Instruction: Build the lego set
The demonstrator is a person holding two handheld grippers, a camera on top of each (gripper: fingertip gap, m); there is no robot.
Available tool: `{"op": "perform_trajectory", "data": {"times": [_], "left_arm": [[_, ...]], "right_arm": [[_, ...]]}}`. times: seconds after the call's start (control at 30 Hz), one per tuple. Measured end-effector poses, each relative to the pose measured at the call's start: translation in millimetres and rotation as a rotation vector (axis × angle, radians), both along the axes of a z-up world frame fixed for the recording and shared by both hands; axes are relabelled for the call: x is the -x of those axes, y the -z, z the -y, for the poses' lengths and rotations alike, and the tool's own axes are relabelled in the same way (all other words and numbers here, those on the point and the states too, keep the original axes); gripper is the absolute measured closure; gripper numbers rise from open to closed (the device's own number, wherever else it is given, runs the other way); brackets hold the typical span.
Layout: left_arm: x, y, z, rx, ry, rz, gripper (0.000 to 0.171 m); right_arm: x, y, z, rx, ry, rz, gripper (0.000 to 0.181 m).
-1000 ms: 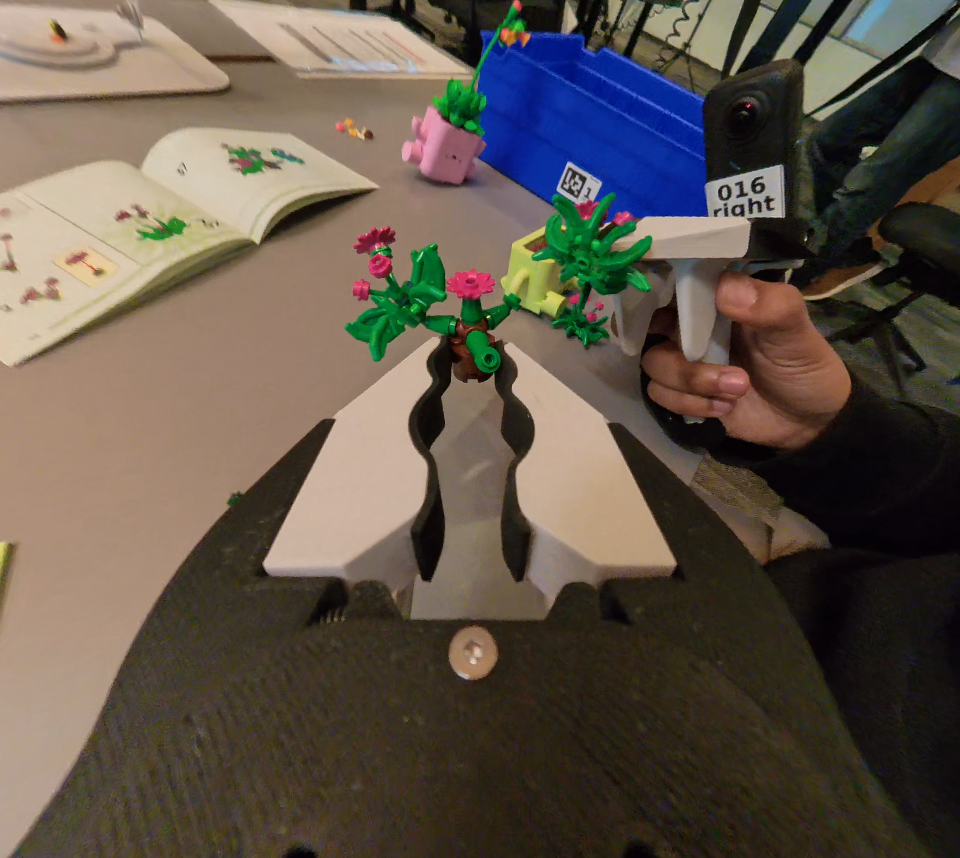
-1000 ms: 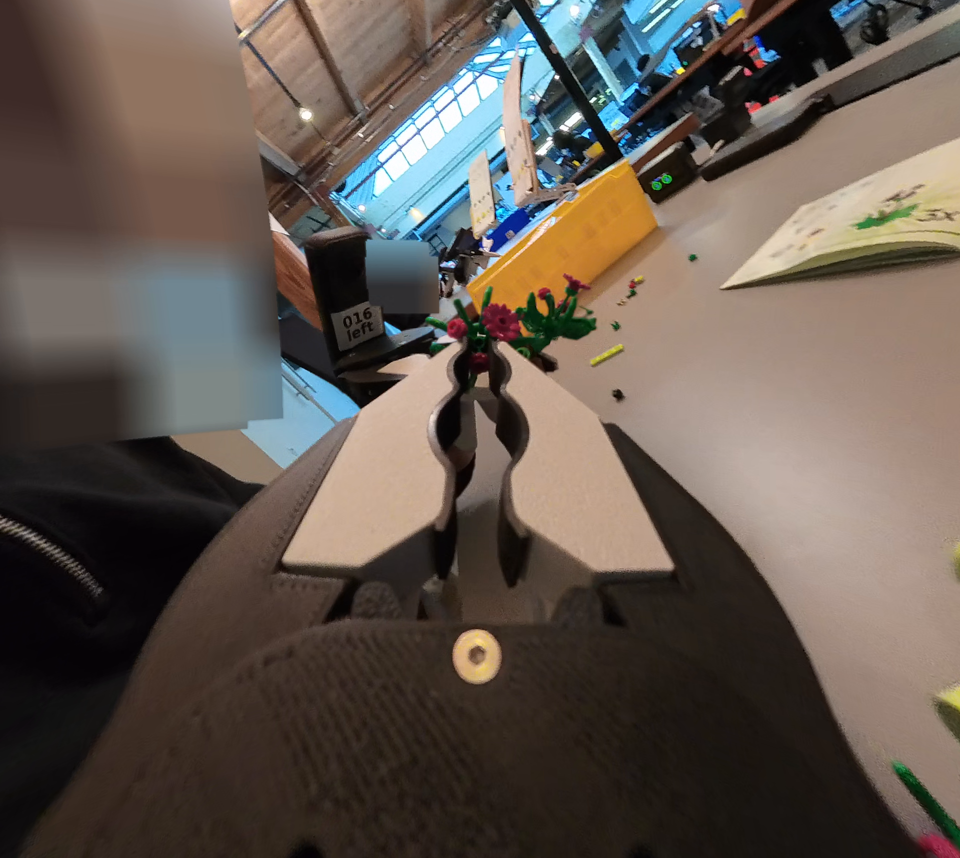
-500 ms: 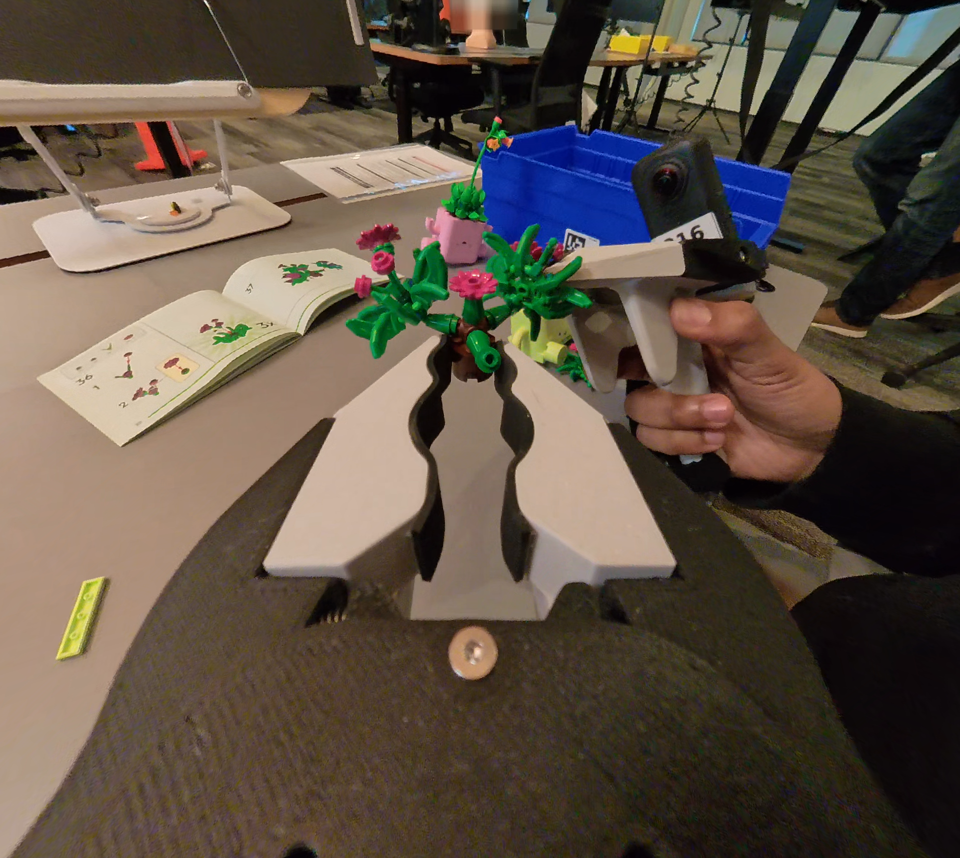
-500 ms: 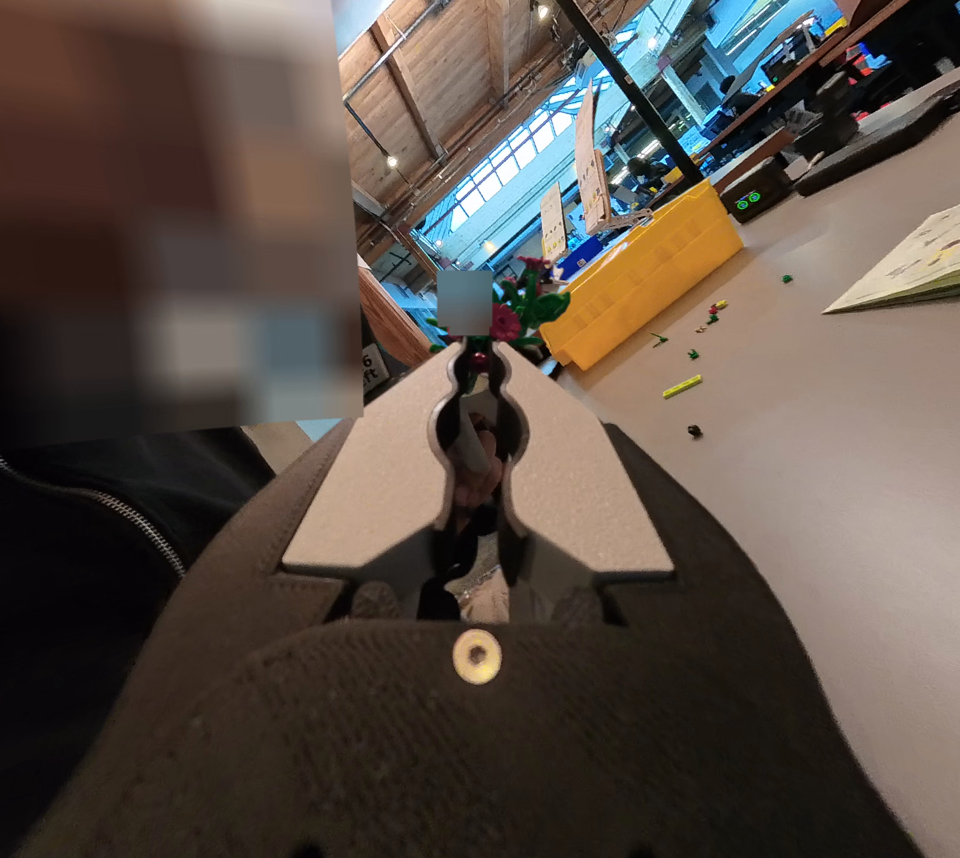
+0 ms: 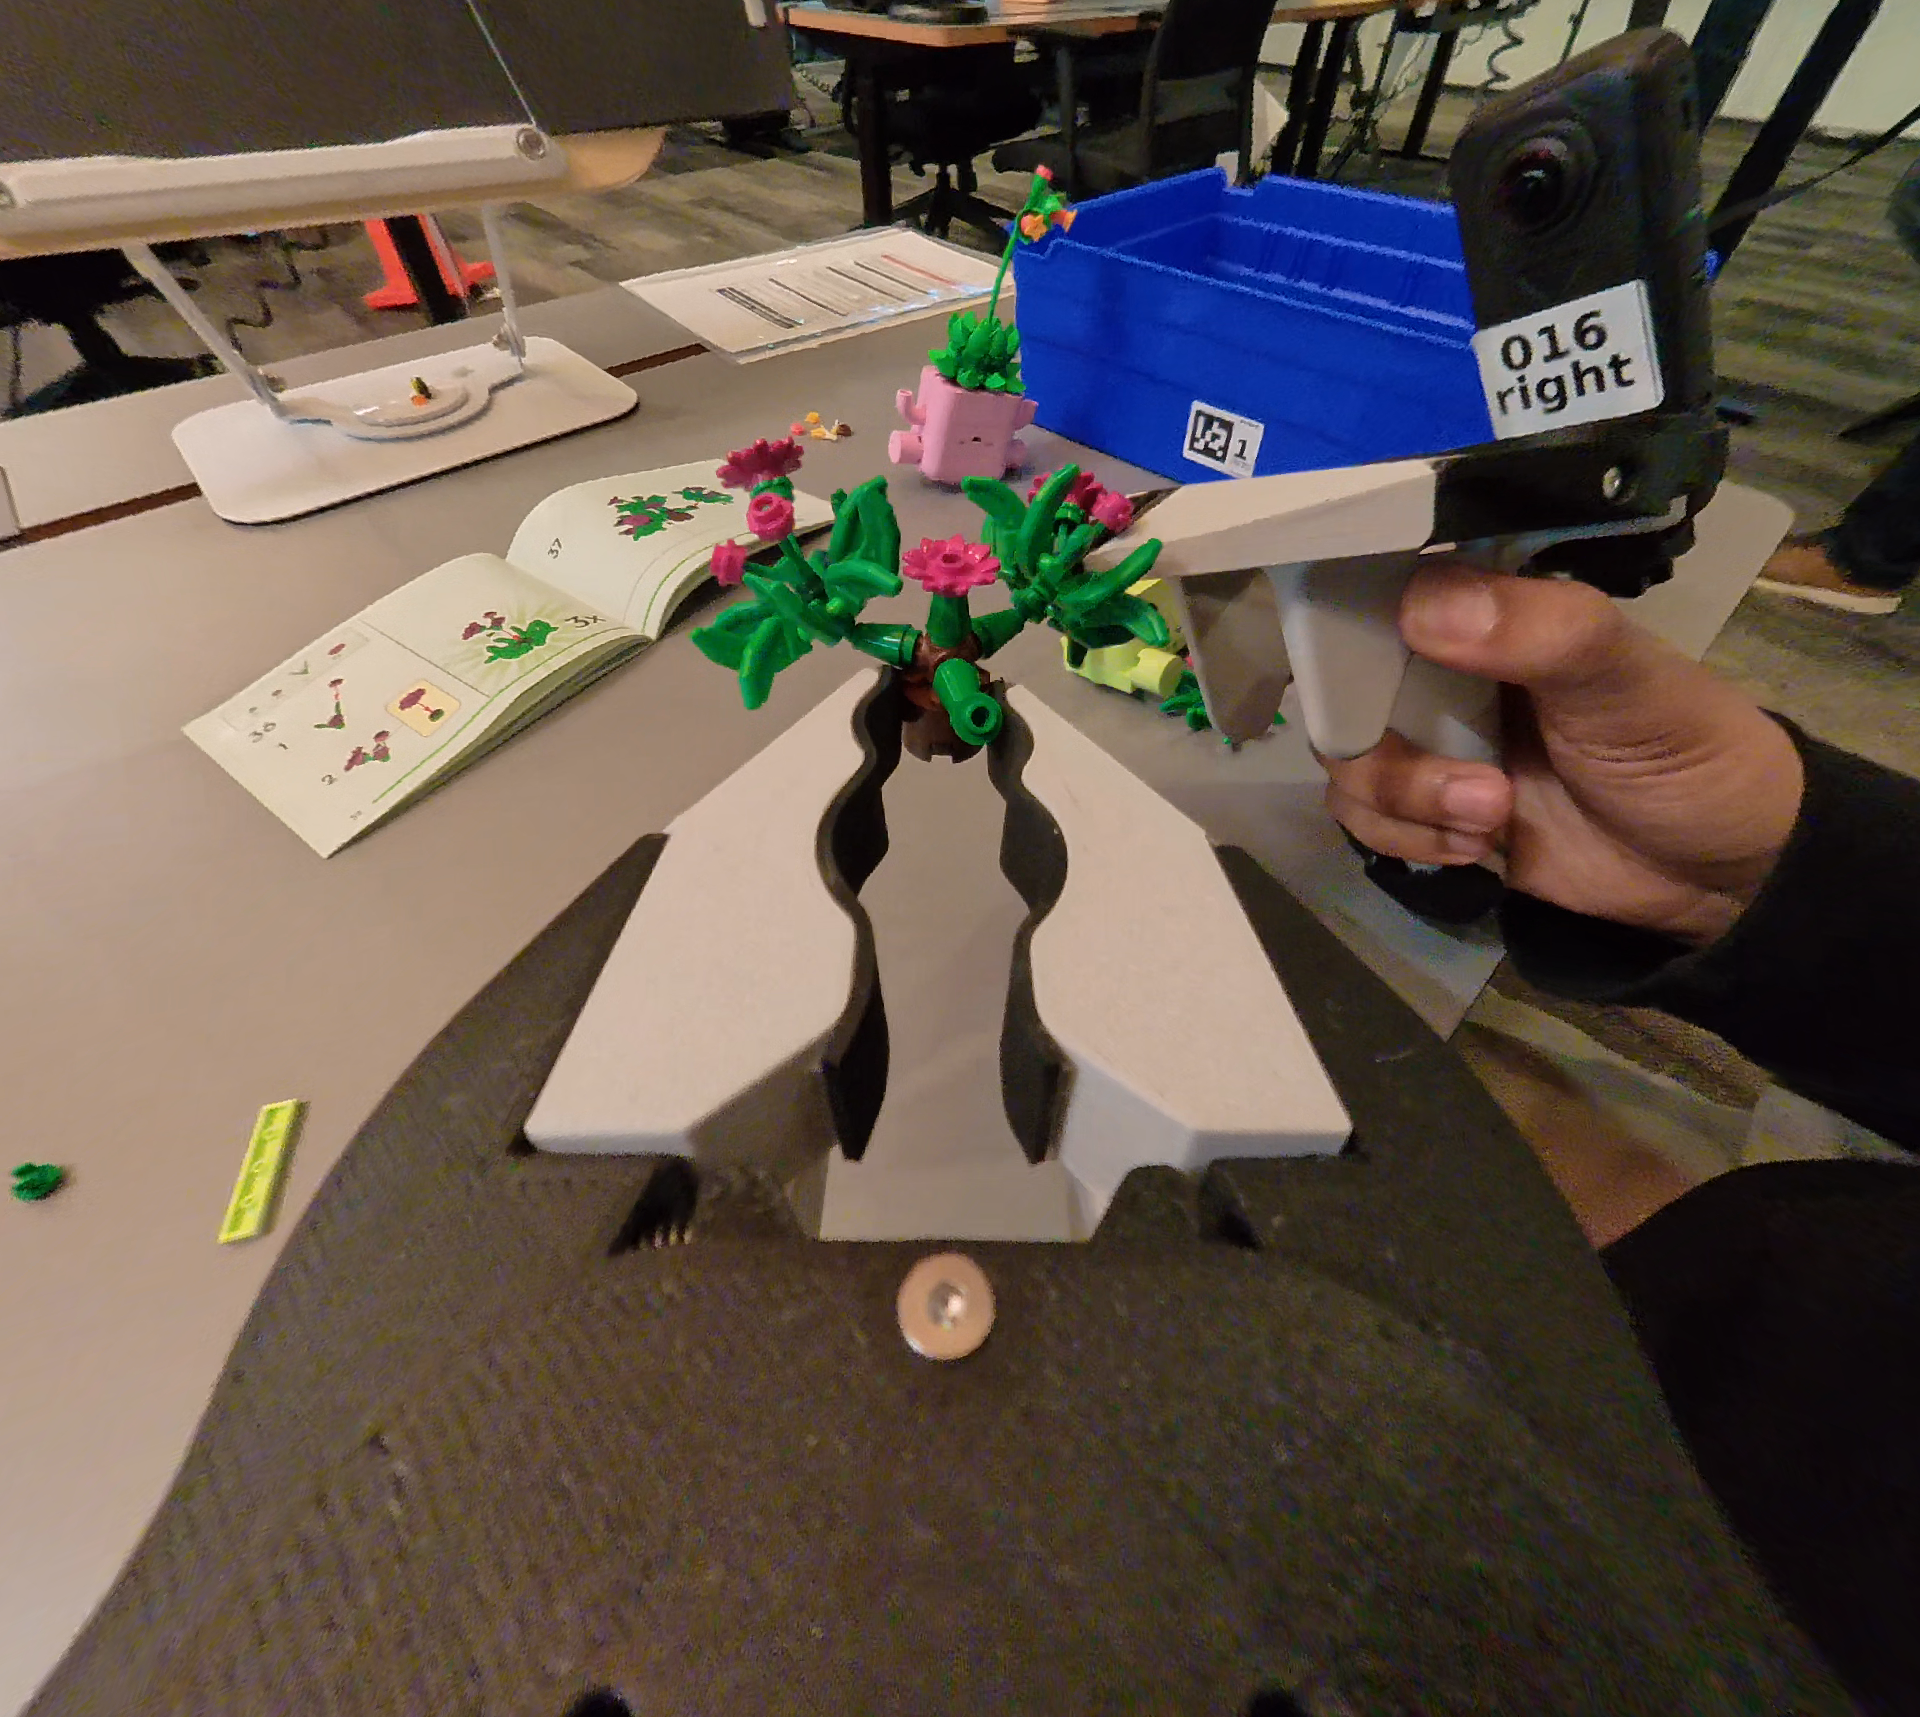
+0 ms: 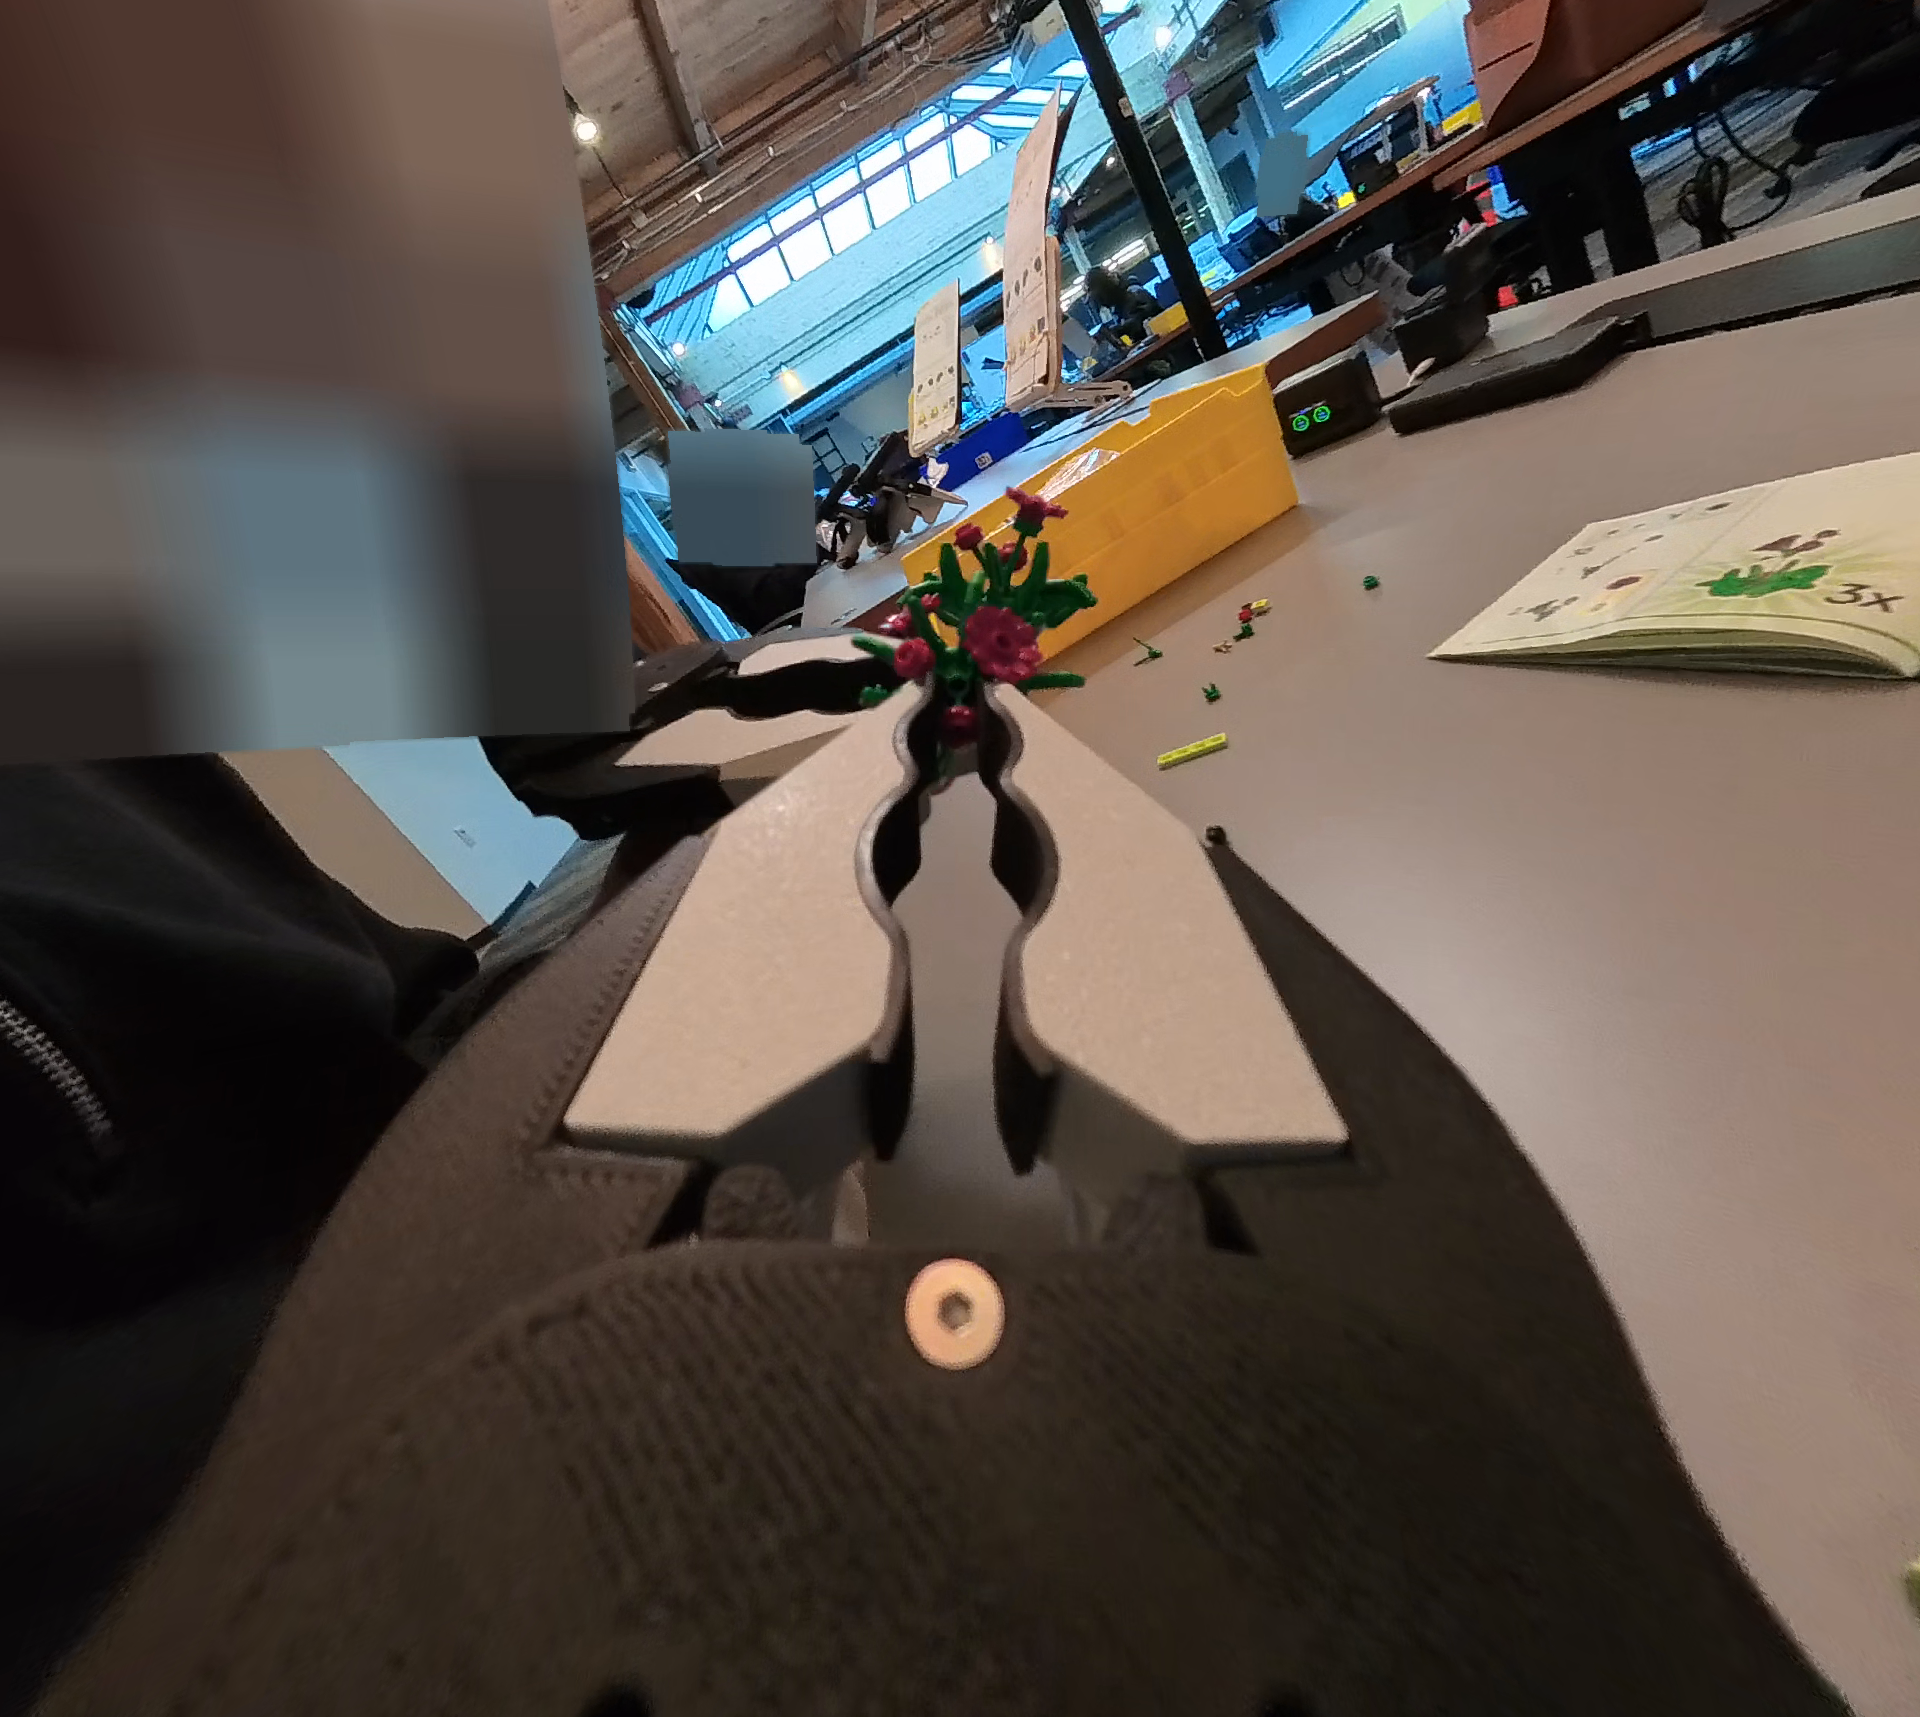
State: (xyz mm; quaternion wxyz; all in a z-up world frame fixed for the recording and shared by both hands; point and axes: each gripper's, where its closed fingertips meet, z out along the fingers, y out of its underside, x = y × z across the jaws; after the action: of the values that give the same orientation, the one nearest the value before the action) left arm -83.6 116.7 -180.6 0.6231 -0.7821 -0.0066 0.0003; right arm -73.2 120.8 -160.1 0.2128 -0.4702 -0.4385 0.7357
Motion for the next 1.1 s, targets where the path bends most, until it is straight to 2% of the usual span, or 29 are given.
{"op": "perform_trajectory", "data": {"times": [0.27,0.47,0.77,1.1], "left_arm": [[-3.1,-5.2,1.1,0.001,-0.032,-0.125,0.158],[-1.7,-6.8,2.2,-0.001,-0.049,-0.147,0.158],[0.0,-8.5,3.2,0.016,-0.094,-0.241,0.158],[-0.6,-8.9,3.7,0.019,-0.099,-0.251,0.158]], "right_arm": [[-4.5,-7.1,2.1,-0.025,-0.004,-0.076,0.177],[-4.0,-5.9,2.4,-0.041,-0.004,-0.078,0.177],[-5.1,-7.7,7.5,-0.166,0.048,-0.114,0.177],[-4.2,-7.6,4.8,-0.143,0.059,-0.107,0.177]]}}
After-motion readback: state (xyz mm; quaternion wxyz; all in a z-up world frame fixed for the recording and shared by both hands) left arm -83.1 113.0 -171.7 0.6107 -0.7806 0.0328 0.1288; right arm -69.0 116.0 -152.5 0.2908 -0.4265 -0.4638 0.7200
